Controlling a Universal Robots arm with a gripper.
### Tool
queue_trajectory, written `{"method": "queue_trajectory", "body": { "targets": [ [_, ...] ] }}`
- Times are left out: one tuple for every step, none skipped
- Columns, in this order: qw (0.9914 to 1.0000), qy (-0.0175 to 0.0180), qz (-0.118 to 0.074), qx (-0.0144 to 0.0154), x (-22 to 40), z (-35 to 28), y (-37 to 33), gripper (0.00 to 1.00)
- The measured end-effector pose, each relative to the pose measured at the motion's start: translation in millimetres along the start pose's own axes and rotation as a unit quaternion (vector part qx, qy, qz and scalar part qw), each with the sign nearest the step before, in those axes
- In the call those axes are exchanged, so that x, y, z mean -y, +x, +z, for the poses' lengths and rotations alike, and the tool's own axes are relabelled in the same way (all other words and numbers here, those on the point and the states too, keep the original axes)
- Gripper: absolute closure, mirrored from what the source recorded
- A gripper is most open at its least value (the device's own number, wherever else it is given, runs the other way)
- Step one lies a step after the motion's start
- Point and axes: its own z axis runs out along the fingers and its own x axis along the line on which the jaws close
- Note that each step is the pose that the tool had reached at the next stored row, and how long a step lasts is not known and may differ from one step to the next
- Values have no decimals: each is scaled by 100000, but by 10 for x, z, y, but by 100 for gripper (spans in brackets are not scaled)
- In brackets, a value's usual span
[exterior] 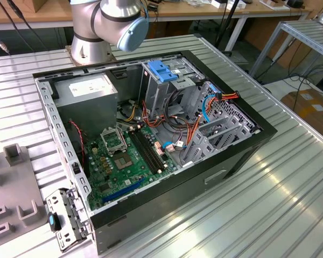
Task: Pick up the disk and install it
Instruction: 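Pick up the disk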
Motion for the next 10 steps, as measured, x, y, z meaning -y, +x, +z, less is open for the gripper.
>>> {"method": "queue_trajectory", "body": {
  "targets": [
    [100000,5,-2,1,11,1,0,63],
    [100000,3,1,0,25,1,0,63],
    [100000,5,3,1,35,1,0,63],
    [100000,8,4,4,43,2,0,63],
    [100000,10,1,2,52,2,0,63],
    [100000,-1,3,-1,67,2,0,63],
    [100000,5,3,2,79,3,1,63],
    [100000,7,3,2,86,3,0,63],
    [100000,7,2,2,93,3,1,63],
    [100000,4,3,2,99,3,1,63]
  ]
}}
